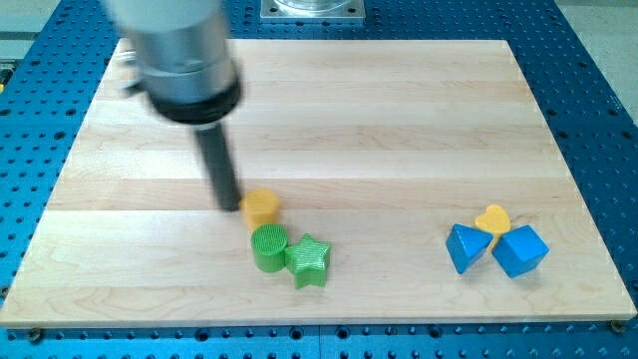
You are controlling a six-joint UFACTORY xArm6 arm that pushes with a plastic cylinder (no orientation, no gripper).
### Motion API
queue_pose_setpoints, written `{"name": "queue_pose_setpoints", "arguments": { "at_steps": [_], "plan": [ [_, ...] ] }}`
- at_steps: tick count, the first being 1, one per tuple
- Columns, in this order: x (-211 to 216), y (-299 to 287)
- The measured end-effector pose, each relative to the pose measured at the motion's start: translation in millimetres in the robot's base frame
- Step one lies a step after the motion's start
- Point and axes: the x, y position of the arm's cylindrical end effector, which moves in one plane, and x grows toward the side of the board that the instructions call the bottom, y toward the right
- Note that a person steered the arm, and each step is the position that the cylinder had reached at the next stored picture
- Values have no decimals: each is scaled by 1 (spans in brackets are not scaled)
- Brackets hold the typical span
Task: Push the yellow hexagon close to the triangle
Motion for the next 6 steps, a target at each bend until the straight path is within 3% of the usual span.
{"name": "queue_pose_setpoints", "arguments": {
  "at_steps": [1,2,3,4,6],
  "plan": [
    [7,133],
    [0,48],
    [29,53],
    [29,125],
    [42,88]
  ]
}}
